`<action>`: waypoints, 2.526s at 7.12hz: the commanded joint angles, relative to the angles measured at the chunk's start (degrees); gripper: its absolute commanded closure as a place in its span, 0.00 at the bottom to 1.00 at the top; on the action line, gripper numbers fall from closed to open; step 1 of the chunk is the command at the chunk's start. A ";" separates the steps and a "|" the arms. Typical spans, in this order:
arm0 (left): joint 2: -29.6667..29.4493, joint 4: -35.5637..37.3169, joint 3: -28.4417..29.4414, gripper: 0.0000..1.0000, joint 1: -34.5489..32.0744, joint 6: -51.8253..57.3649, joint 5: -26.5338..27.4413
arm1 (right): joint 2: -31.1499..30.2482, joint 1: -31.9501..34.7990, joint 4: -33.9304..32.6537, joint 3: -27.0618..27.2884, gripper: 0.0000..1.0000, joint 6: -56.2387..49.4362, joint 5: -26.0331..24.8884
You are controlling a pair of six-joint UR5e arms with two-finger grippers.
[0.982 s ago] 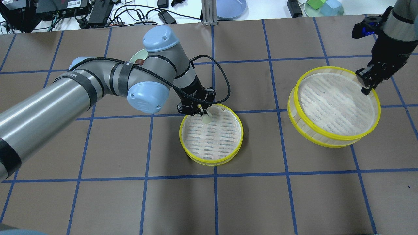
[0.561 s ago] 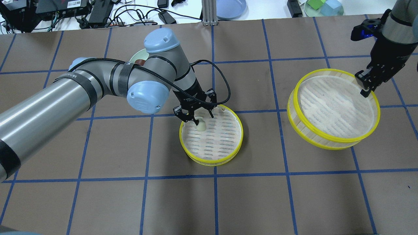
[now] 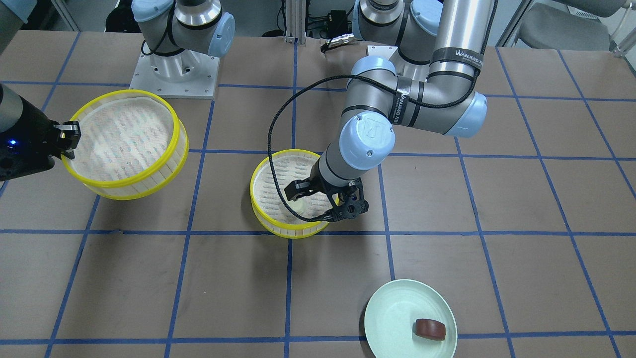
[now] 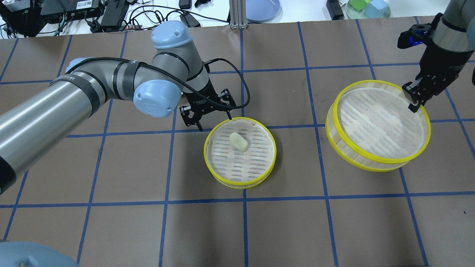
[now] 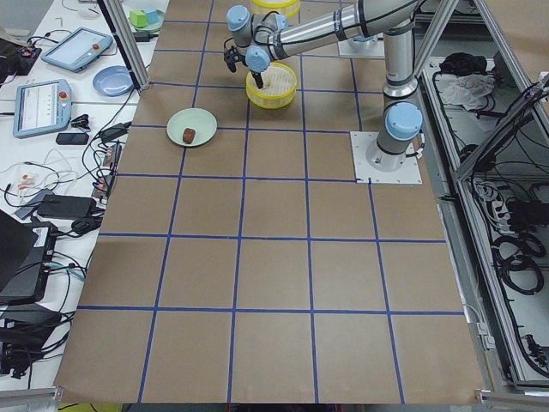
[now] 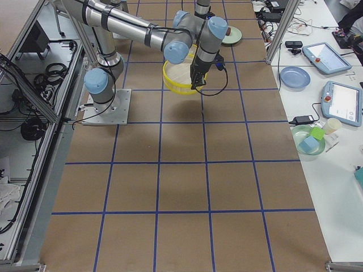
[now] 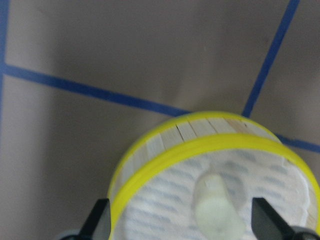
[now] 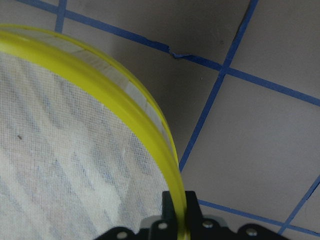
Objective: Place buns in different layers of steamer
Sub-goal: 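Return the left gripper to the plate while the right gripper carries the top tier back, then stack top tier with right gripper while left gripper grasps the brown bun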
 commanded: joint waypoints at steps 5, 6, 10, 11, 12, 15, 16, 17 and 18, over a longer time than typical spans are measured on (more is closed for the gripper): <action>-6.54 22.61 6.44 0.00 9.38 34.42 17.76 | -0.08 6.90 -0.73 -0.06 1.00 13.42 0.20; -8.83 28.49 6.87 0.00 11.14 39.49 17.59 | 0.53 12.95 -1.00 -0.32 1.00 20.35 0.20; -17.53 35.73 9.60 0.01 13.09 42.88 7.67 | 5.97 28.36 -6.35 -0.32 1.00 36.38 6.79; -19.56 38.28 9.60 0.04 13.09 43.41 7.74 | 8.60 30.65 -8.36 -0.23 1.00 40.76 6.71; -20.36 38.30 9.60 0.04 13.09 43.76 7.74 | 9.93 33.20 -10.56 -0.23 1.00 41.85 6.10; -20.63 38.22 9.51 0.05 13.62 47.54 8.18 | 12.40 34.28 -11.11 0.03 1.00 42.74 5.12; -20.63 37.96 8.99 0.03 13.62 47.98 8.44 | 12.75 34.63 -11.02 0.12 1.00 42.66 5.04; -20.63 37.87 8.55 0.10 13.62 48.07 8.36 | 13.62 35.15 -12.33 0.12 1.00 42.65 5.30; -20.63 37.78 8.46 0.52 13.62 49.64 8.53 | 13.89 35.85 -12.60 0.12 1.00 42.65 5.13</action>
